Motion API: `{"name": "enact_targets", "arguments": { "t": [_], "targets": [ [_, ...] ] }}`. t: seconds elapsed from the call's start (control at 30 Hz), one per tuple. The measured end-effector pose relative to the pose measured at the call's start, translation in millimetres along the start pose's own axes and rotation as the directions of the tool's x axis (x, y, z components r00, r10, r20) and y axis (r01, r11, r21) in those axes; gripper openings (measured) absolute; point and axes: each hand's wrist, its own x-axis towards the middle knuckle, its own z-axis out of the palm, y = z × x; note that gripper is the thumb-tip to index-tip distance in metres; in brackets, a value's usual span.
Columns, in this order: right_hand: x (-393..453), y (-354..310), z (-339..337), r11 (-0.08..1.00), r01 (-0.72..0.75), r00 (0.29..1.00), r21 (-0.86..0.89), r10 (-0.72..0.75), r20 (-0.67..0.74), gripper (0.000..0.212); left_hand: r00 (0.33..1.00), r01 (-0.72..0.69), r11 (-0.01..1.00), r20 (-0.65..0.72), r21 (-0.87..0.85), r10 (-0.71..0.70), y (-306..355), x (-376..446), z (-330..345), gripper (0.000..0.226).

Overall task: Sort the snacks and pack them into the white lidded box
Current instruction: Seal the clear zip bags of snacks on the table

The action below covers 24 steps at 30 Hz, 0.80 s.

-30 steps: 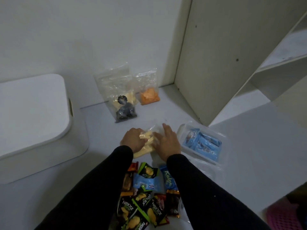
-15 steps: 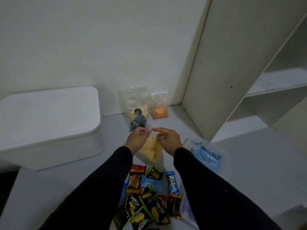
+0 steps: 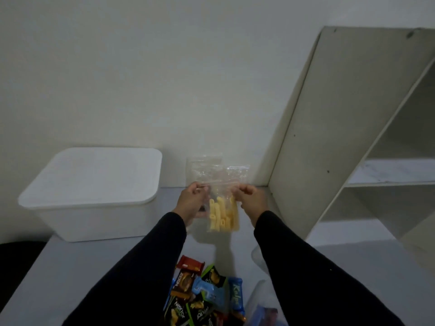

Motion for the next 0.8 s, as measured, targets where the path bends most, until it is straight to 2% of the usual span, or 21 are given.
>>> {"name": "enact_targets", "arguments": {
  "t": [0.17,0.27,0.4,0.8],
  "targets": [
    [7.4,-10.8,-7.8,0.996,0.057,0.998,0.062,-0.059,0.031,0.013,0.995,-0.06,0.998,-0.081,-0.025,0.058,5.3,-2.8,12.4,0.019],
    [12.0,-13.0,-12.6,0.992,0.049,0.996,0.114,-0.057,0.071,0.009,0.982,-0.143,0.989,-0.121,0.032,0.146,7.4,-3.6,16.2,0.018],
    [15.0,-17.3,-18.4,0.988,0.046,0.993,0.15,-0.061,0.097,0.006,0.963,-0.209,0.977,-0.168,0.027,0.211,13.2,-6.5,20.7,0.013],
    [13.5,-22.0,-13.4,0.968,0.015,0.993,0.251,-0.043,0.107,0.019,0.951,-0.26,0.965,-0.18,-0.022,0.252,13.4,-8.9,22.3,0.016]
  ]
}}
